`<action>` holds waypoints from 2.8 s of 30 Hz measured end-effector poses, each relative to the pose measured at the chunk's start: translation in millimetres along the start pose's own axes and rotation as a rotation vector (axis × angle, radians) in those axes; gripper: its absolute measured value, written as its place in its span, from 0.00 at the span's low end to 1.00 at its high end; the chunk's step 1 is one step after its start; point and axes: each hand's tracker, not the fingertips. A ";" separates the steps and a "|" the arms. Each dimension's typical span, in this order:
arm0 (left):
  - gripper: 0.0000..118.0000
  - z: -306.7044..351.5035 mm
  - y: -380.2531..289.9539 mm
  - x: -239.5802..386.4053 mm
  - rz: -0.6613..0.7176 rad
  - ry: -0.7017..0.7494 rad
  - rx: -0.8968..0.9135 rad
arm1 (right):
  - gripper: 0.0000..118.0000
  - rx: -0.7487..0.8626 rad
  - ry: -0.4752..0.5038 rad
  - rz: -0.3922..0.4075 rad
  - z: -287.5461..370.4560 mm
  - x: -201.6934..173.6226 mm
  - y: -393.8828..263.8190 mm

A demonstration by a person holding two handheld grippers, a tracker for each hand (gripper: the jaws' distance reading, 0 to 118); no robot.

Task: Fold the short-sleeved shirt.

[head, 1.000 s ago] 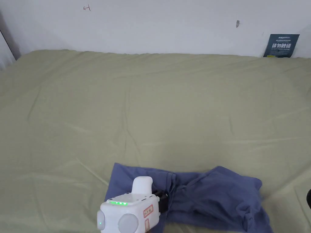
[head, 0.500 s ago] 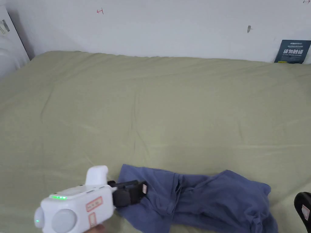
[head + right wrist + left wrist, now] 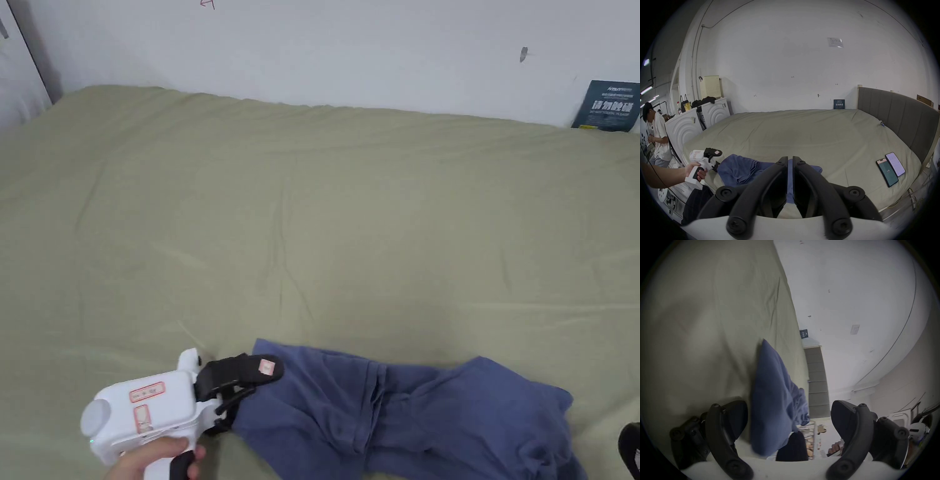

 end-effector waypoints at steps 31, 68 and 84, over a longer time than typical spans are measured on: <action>0.10 -232.3 -163.1 150.2 -0.885 0.875 0.067 | 0.07 0.048 -0.024 0.037 25.2 9.9 -12.7; 0.05 -145.0 -171.4 164.3 -0.626 0.426 0.031 | 0.07 -0.165 0.147 -0.022 -58.0 18.5 -16.5; 0.87 -54.2 -65.5 70.4 -0.330 0.422 0.091 | 0.06 -0.576 0.408 -0.445 -237.3 39.8 -86.6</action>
